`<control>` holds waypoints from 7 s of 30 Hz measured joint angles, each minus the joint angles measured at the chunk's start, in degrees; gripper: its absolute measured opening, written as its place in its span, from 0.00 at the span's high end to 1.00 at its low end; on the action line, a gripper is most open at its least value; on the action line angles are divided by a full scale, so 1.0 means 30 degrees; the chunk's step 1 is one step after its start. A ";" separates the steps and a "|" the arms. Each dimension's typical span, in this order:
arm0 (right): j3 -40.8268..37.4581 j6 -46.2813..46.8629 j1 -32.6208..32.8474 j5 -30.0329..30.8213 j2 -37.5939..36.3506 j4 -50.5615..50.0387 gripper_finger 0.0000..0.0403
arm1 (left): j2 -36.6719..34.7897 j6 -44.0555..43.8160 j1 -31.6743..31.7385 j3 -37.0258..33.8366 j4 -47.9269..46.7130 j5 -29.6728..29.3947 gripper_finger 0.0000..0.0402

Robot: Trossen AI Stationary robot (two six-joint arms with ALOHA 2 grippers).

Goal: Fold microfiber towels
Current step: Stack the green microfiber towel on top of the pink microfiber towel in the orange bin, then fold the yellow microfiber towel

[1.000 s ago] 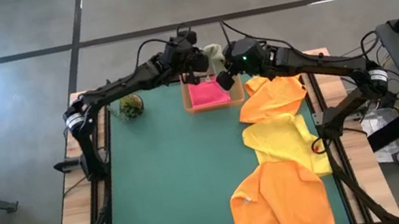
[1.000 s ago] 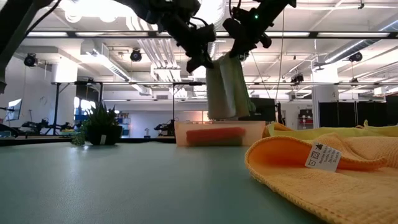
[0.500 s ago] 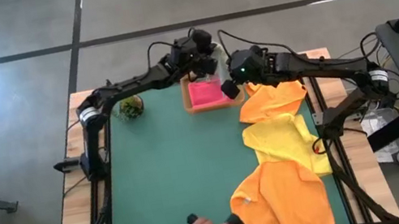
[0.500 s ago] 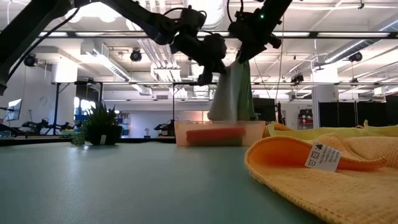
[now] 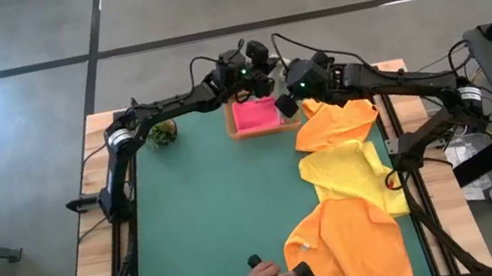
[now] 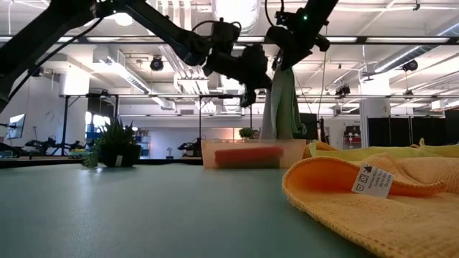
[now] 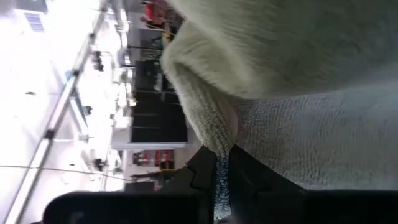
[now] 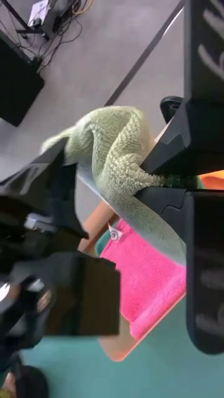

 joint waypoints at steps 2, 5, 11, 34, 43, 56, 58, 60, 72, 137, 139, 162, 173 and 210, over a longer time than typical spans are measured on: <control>0.0000 -0.0024 0.0072 0.0033 0.0214 -0.0027 0.97 | 0.0298 0.0018 0.0016 0.0000 0.0121 0.0084 0.98; 0.0000 -0.0158 0.0099 0.0648 0.0307 -0.0304 0.97 | 0.0524 0.0023 0.0008 0.0001 0.1052 0.0174 0.98; 0.0000 -0.0182 0.0070 0.2047 0.0178 -0.1362 0.97 | 0.0673 -0.0072 0.0023 0.0015 0.2231 0.0658 0.98; 0.3738 -0.3704 0.0062 -0.1373 0.7299 0.1128 0.97 | 0.0307 -0.0157 0.0562 -0.0525 -0.3130 -0.7644 0.98; 0.4342 -0.3461 0.0056 -0.2428 0.7768 0.0413 0.97 | 0.0272 -0.2700 0.0559 -0.0525 -0.6858 -0.7918 0.98; 0.4867 -0.3381 -0.0206 -0.3167 0.7642 0.0185 0.97 | 0.0186 -0.5228 0.0528 -0.0532 -0.6873 -0.8119 0.79; 0.4884 -0.3253 -0.0225 -0.3601 0.7629 0.0467 0.97 | 0.0170 -0.5629 0.0451 -0.0532 -0.6980 -0.8763 0.75; 0.4911 -0.2988 -0.0208 -0.3858 0.7613 0.0437 0.97 | 0.0165 -0.5714 0.0325 -0.0549 -0.7466 -0.9599 0.72; 0.4867 -0.2679 -0.0426 -0.4113 0.7627 0.0238 0.97 | -0.1789 -1.0051 0.0096 -0.0561 -1.2650 -0.6751 0.69; 0.4619 -0.3519 -0.6982 -1.6647 1.2126 0.0125 0.98 | -0.8201 -2.0234 0.1648 -0.5843 -1.6913 -0.4875 0.69; 0.4619 -0.3319 -0.6982 -1.6369 1.2350 0.0027 0.98 | -0.8194 -2.0242 0.1648 -0.5848 -1.6976 -0.4870 0.69; 0.2440 -0.5336 -0.5742 -1.4121 0.4042 -0.5535 0.98 | -0.8490 -2.1204 0.1485 -0.6828 -1.7865 -0.4736 0.69; -0.3950 -0.0116 -0.2772 -1.2915 -0.2347 -0.3784 0.98 | -0.8587 -2.1269 0.0709 -0.7089 -1.6786 0.0495 0.69; -0.7578 0.1152 -0.1052 -1.2118 -0.8282 -0.4994 0.98 | -0.2860 -3.1743 -0.6644 -0.6960 -0.4046 0.4229 0.69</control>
